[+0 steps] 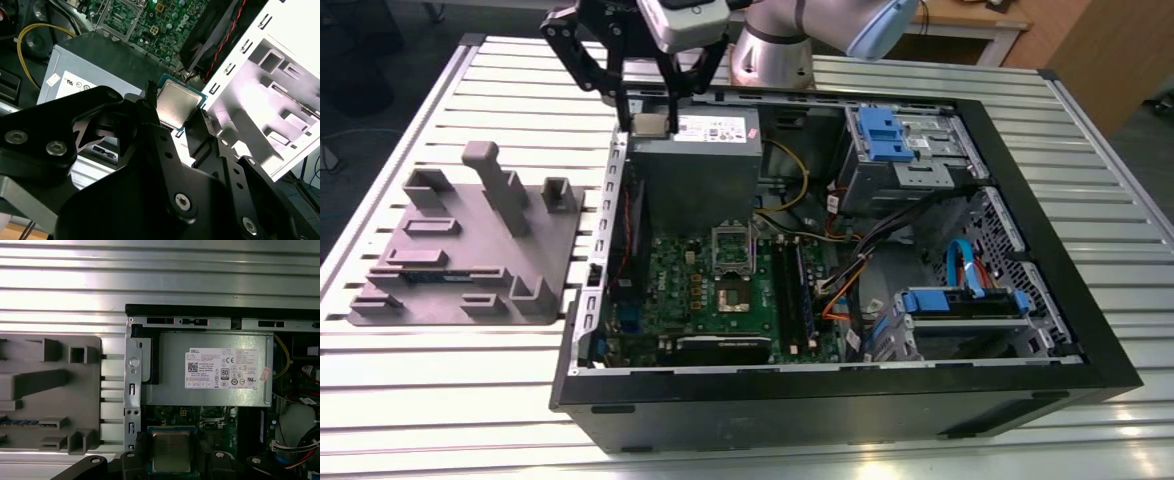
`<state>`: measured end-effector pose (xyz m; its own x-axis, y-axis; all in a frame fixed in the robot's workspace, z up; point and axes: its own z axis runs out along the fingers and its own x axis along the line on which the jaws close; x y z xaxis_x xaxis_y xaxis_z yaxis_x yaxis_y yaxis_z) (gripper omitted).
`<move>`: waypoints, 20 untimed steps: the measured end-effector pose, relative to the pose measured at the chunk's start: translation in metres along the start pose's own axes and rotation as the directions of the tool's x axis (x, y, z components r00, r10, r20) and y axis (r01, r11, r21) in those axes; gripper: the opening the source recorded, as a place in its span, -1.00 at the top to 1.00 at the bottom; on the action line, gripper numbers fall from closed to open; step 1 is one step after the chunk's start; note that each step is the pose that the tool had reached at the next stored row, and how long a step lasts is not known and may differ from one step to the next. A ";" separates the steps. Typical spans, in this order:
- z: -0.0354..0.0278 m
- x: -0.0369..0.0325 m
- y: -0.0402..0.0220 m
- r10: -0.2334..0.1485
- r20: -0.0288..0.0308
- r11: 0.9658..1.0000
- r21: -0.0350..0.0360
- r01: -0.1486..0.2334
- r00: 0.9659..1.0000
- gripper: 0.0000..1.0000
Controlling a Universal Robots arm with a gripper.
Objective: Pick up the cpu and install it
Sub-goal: 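Pick up the cpu and move it towards the insertion slot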
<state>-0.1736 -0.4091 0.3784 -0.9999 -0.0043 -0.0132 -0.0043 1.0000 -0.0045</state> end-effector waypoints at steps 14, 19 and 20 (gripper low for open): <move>0.0000 -0.0083 0.0000 0.000 0.000 1.000 0.000 0.000 1.000 0.06; 0.0002 -0.0119 0.0000 0.000 0.000 1.000 0.000 0.000 1.000 0.06; 0.0001 -0.0126 -0.0001 0.000 0.000 1.000 0.000 0.000 1.000 0.06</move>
<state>-0.1611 -0.4091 0.3784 -0.9999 -0.0043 -0.0132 -0.0043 1.0000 -0.0045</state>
